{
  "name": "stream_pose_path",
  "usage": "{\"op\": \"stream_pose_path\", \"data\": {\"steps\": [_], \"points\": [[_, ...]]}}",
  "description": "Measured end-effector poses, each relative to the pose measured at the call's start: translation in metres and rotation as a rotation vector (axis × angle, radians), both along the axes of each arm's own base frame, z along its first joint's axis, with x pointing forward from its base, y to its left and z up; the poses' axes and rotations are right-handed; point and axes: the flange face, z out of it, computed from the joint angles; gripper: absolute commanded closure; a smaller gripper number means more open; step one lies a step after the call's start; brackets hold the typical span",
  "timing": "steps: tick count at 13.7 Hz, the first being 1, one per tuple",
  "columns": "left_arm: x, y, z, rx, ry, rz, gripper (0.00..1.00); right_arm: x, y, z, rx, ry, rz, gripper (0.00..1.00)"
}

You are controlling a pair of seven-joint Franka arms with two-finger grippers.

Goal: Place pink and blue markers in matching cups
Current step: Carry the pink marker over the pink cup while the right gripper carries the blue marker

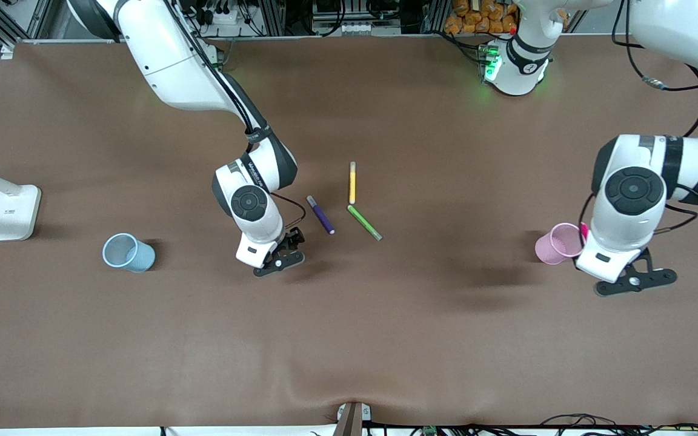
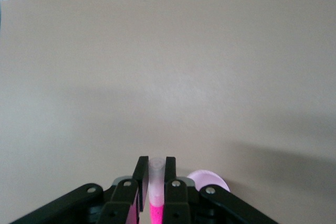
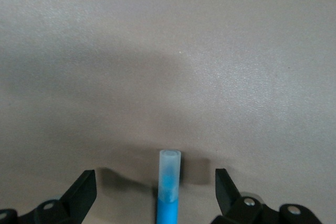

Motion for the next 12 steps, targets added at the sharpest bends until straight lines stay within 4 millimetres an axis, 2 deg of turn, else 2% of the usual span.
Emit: {"op": "stream_pose_path", "data": {"steps": [2, 4, 6, 7, 9, 10, 12], "points": [[-0.002, 0.009, -0.011, -0.007, -0.015, -0.025, 1.00, 0.001, -0.003, 0.000, -0.005, -0.002, -0.001, 0.00], [-0.007, 0.005, -0.021, -0.017, -0.014, -0.042, 1.00, 0.002, -0.004, -0.001, -0.009, -0.001, -0.001, 0.00], [-0.008, -0.001, -0.018, -0.026, -0.030, -0.048, 1.00, 0.001, -0.006, -0.003, -0.014, 0.003, -0.001, 0.00], [-0.008, -0.002, -0.013, -0.021, -0.044, -0.054, 1.00, 0.000, -0.007, -0.005, -0.019, 0.006, 0.000, 0.07], [-0.011, -0.001, -0.003, 0.005, -0.088, -0.085, 1.00, 0.000, -0.010, -0.007, -0.034, 0.003, 0.010, 0.76], [-0.015, 0.001, -0.006, 0.003, -0.114, -0.097, 1.00, 0.000, -0.011, -0.006, -0.040, 0.000, 0.017, 1.00], [-0.027, 0.006, -0.026, -0.006, -0.154, -0.108, 1.00, 0.000, -0.010, -0.004, -0.039, -0.003, 0.019, 1.00]]}}
